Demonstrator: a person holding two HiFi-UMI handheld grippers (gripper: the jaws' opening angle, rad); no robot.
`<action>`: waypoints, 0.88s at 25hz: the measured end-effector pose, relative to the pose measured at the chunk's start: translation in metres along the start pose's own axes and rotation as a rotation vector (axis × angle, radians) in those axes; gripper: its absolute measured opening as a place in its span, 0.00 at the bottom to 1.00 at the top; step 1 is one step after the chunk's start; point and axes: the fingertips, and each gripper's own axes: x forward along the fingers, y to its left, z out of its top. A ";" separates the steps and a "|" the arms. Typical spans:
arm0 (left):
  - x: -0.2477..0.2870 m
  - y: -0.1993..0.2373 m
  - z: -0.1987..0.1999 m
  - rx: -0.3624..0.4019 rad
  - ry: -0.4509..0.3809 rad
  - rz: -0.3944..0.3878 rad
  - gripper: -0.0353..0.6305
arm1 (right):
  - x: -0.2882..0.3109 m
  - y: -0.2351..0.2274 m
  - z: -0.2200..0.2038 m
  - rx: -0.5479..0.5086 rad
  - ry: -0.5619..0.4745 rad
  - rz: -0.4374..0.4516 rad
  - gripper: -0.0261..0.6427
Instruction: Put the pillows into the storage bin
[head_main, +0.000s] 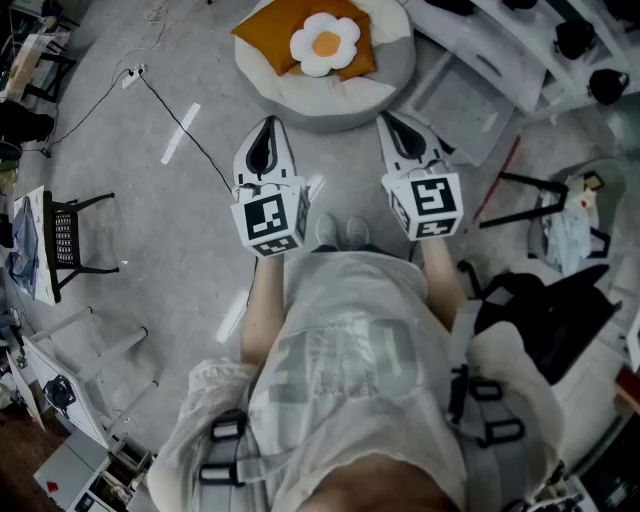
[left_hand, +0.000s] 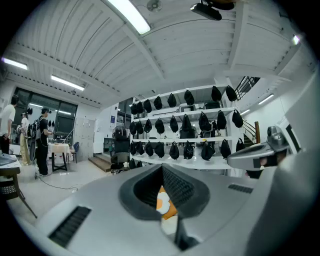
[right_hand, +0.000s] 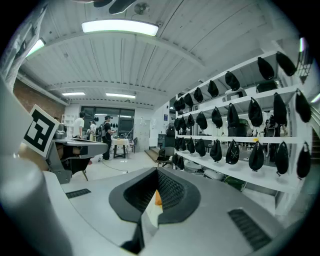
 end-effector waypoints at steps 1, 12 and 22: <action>0.001 0.001 -0.001 -0.002 0.000 0.000 0.06 | 0.001 0.000 -0.003 -0.008 0.003 -0.001 0.05; 0.001 0.026 -0.014 -0.038 -0.004 -0.006 0.06 | 0.016 0.025 -0.013 0.041 0.011 0.026 0.05; 0.017 0.062 -0.028 -0.088 -0.009 -0.021 0.06 | 0.036 0.018 -0.012 0.032 0.024 -0.073 0.05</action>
